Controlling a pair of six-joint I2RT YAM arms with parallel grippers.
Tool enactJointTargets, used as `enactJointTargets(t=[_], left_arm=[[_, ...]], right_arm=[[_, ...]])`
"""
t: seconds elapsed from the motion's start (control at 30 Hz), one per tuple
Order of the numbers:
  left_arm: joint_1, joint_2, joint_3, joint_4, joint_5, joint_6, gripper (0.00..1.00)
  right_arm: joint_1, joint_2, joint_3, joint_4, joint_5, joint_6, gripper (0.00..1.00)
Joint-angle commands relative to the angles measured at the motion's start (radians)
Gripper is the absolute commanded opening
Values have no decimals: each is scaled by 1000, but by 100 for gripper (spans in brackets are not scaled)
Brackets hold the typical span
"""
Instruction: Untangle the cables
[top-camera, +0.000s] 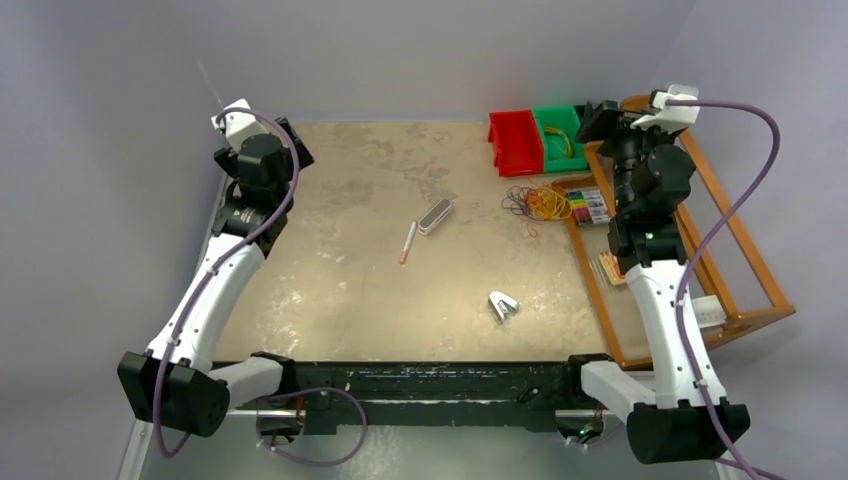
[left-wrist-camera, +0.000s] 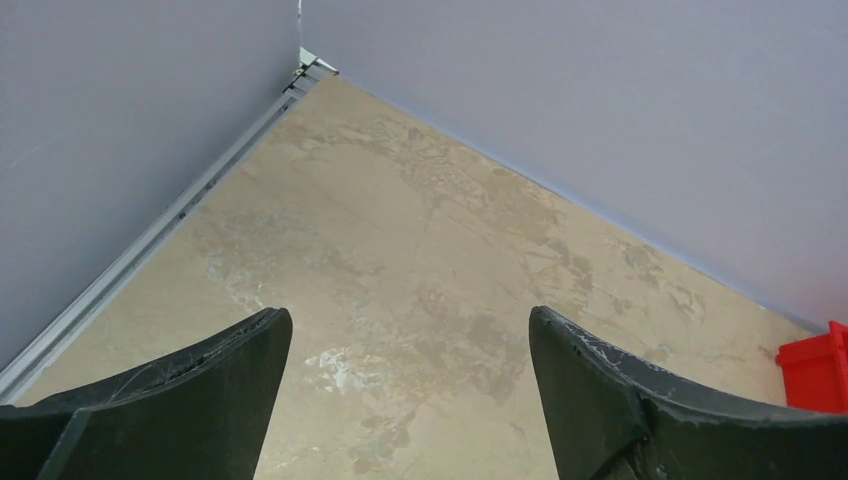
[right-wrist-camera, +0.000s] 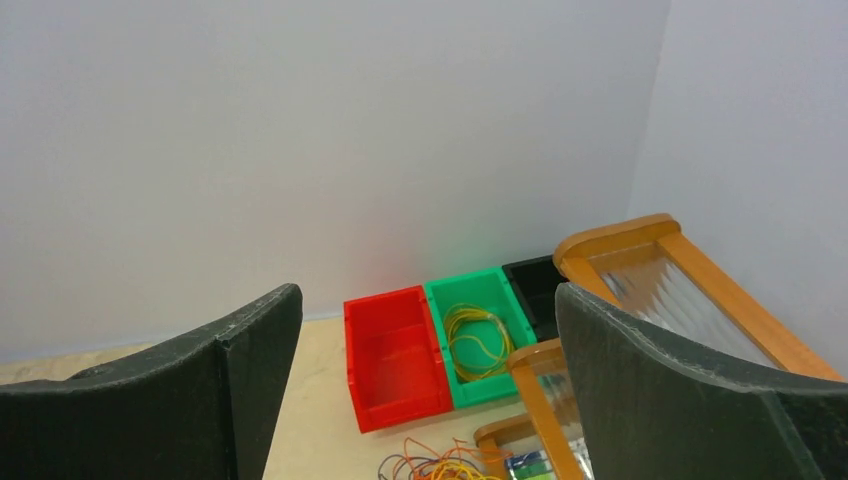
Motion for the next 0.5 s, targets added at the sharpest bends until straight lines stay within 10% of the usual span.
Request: enactJointTargets(t=[0.0,0.47], left_arm=[[20,31,88,-27,22,-53,90],[20,27,79,-11,136,47,94]], right_arm=[[-23,20,69,-60,-105,27,99],[-38,114,144,-157,-319,-33,99]])
